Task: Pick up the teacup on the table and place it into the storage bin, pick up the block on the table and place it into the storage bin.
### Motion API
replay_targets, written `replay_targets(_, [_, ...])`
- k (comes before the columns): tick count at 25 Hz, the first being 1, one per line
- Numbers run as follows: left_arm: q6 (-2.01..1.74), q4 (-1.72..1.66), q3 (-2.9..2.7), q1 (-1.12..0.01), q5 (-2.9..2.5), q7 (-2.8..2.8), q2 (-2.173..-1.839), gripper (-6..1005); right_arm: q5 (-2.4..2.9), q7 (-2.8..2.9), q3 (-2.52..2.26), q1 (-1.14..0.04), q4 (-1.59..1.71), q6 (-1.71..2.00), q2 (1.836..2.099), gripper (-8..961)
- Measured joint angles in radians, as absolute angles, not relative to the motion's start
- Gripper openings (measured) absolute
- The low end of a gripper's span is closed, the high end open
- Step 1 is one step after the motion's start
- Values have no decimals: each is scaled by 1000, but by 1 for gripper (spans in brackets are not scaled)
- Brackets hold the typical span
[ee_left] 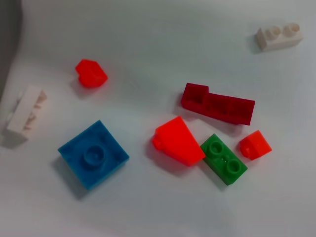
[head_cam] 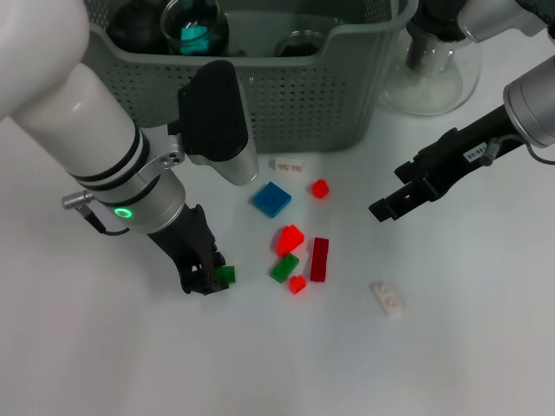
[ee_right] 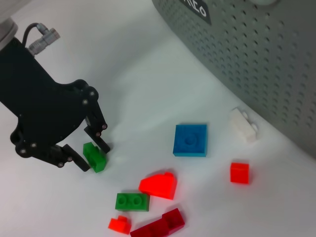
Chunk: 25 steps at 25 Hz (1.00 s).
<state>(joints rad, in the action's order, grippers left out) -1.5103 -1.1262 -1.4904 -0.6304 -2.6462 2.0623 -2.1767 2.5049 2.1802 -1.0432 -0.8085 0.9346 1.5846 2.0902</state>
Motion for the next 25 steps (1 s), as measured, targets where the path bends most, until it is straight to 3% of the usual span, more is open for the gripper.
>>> replay_targets(25, [-1548,-1188,-1496,-620,-2662,2105,-2177,213,2505,2181,-1045,-808,934,1580,2089,896])
